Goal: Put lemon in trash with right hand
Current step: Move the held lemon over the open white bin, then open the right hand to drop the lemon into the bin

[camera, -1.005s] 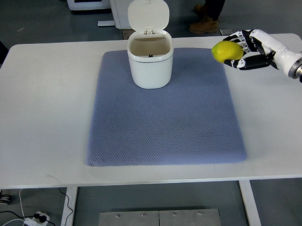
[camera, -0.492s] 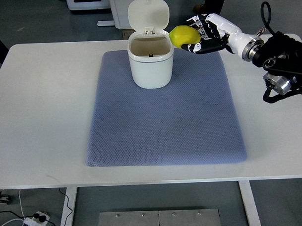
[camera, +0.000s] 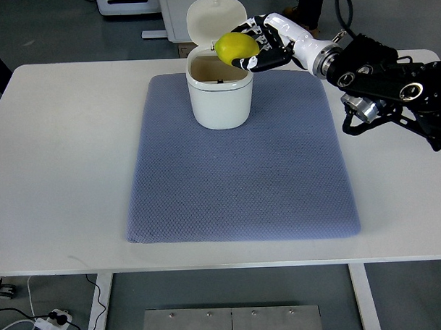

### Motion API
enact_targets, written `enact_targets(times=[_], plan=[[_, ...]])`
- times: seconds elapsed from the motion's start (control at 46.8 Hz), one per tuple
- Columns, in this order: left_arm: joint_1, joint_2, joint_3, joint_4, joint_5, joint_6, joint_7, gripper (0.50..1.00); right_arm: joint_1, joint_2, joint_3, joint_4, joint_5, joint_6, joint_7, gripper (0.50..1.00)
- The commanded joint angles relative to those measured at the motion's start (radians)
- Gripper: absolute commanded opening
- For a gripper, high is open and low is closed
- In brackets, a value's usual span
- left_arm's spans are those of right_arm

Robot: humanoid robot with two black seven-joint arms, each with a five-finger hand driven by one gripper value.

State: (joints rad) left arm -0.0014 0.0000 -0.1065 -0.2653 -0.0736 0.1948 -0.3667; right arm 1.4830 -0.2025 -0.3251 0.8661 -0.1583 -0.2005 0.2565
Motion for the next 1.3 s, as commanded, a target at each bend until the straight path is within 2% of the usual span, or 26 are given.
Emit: enact_targets(times=[0.0, 0.214, 0.406, 0.641, 1.283], plan=[[0.0, 0.0, -0.001, 0.0, 0.0, 0.0, 0.0, 1.0, 0.01, 0.031, 0.0, -0.038, 0.014, 0.009, -0.011, 0.5], [0.0, 0.0, -0.001, 0.0, 0.0, 0.0, 0.0, 1.0, 0.019, 0.132, 0.0, -0.157, 0.049, 0.059, -0.037, 0.5], [0.0, 0.0, -0.001, 0.0, 0.0, 0.0, 0.0, 1.0, 0.014, 0.198, 0.0, -0.234, 0.049, 0.076, -0.048, 0.5], [0.0, 0.0, -0.001, 0.0, 0.0, 0.0, 0.0, 1.0, -0.02, 0.202, -0.003, -0.38, 0.049, 0.139, -0.062, 0.5], [0.0, 0.0, 0.001, 0.0, 0.0, 0.0, 0.0, 1.0, -0.029, 0.202, -0.003, -0.375, 0.043, 0.142, -0.051, 0.5]])
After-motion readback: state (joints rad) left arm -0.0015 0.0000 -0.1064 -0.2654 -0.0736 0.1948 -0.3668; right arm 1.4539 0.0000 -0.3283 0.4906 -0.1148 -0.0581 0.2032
